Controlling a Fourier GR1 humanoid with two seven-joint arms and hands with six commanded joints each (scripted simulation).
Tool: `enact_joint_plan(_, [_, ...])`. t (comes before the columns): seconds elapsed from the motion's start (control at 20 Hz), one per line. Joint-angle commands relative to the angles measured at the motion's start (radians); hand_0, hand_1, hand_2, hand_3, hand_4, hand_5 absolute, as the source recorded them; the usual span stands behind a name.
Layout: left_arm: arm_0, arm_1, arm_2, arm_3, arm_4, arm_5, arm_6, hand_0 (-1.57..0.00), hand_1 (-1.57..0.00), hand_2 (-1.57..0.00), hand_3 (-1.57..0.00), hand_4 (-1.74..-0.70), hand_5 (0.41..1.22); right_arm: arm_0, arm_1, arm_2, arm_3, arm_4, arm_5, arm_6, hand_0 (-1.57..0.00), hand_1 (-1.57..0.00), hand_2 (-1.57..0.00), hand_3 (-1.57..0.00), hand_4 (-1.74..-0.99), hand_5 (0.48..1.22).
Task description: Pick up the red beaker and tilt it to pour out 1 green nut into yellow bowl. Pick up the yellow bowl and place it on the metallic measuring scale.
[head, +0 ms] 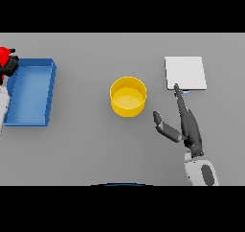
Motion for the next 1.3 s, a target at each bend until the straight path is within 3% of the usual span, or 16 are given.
enact_joint_plan(0.0, [0.017,-0.002,-0.004,-0.029,0.000,0.003,0.028,-1.57,-1.57,-1.57,-1.55,-1.74,1.123,-0.009,-0.004,-0.006,0.000,0.002,-0.004,0.023,0.00,0.00,0.00,0.00,-1.010,0.650])
enact_joint_plan(0.15, [0.067,0.003,-0.027,-0.067,-0.025,0.004,0.029,-1.57,-1.57,-1.57,-1.56,-1.71,0.991,-0.007,-0.003,-0.007,0.003,0.006,-0.009,0.026,0.00,0.00,0.00,0.00,-1.017,0.638])
enact_joint_plan(0.2, [0.079,0.009,-0.033,-0.078,-0.032,-0.002,0.037,-1.57,-1.57,-1.57,-1.56,-1.65,0.941,-0.008,0.000,-0.002,0.007,0.010,-0.010,0.022,0.00,0.00,0.00,0.00,-1.021,0.636])
enact_joint_plan(0.25, [0.092,0.015,-0.045,-0.099,-0.043,-0.010,0.040,-1.57,-1.57,-1.57,-1.56,-1.54,0.892,-0.023,0.003,-0.002,0.008,0.016,-0.015,0.038,0.00,0.00,0.00,0.00,-1.021,0.636])
enact_joint_plan(0.35, [0.118,0.021,-0.050,-0.143,-0.039,-0.022,0.053,-1.57,-1.54,-1.50,-1.47,-1.28,0.810,0.007,0.002,0.000,0.000,0.012,-0.013,0.009,0.00,0.00,0.00,0.00,-1.012,0.634])
enact_joint_plan(0.45, [0.130,0.036,-0.050,-0.155,-0.028,-0.052,0.046,-1.39,-1.22,-1.21,-1.14,-1.07,0.749,-0.001,0.002,-0.004,-0.002,0.004,-0.011,0.010,0.00,0.00,0.00,0.00,-1.007,0.635])
enact_joint_plan(0.55, [0.138,0.032,-0.057,-0.157,-0.024,-0.065,0.066,-0.97,-0.80,-0.82,-0.77,-0.96,0.696,-0.012,-0.008,-0.016,0.003,-0.006,-0.008,0.019,0.00,0.00,0.00,0.00,-1.004,0.635])
enact_joint_plan(0.65, [0.135,0.033,-0.078,-0.148,-0.031,-0.095,0.060,-0.62,-0.51,-0.52,-0.49,-0.89,0.666,-0.002,-0.001,-0.008,0.001,-0.005,-0.006,0.004,0.00,0.00,0.00,0.00,-1.008,0.635])
enact_joint_plan(0.8, [0.132,0.052,-0.094,-0.121,-0.046,-0.128,0.022,-0.32,-0.26,-0.27,-0.25,-0.82,0.657,0.001,-0.005,-0.006,-0.006,0.000,-0.006,0.007,0.00,0.00,0.00,0.00,-1.009,0.639])
enact_joint_plan(0.95, [0.129,0.045,-0.094,-0.112,-0.048,-0.118,0.001,-0.16,-0.13,-0.14,-0.13,-0.80,0.649,0.002,-0.006,0.000,0.005,0.014,-0.006,0.019,0.00,0.00,0.00,0.00,-1.019,0.643])
enact_joint_plan(1.05, [0.130,0.045,-0.092,-0.116,-0.049,-0.107,-0.015,-0.10,-0.08,-0.09,-0.08,-0.78,0.651,-0.025,-0.026,-0.002,0.012,0.034,-0.004,0.068,0.00,0.00,0.00,0.00,-1.020,0.640])
enact_joint_plan(1.1, [0.129,0.043,-0.096,-0.118,-0.056,-0.100,-0.024,-0.08,-0.07,-0.07,-0.07,-0.77,0.655,-0.034,-0.044,0.011,0.014,0.036,0.028,0.048,0.00,0.00,0.00,0.00,-1.014,0.666])
enact_joint_plan(1.25, [0.121,0.035,-0.096,-0.125,-0.050,-0.097,-0.023,-0.04,-0.03,-0.03,-0.03,-0.75,0.661,-0.150,-0.165,0.051,0.038,0.115,0.129,0.096,0.00,0.00,0.00,0.00,-1.044,0.679])
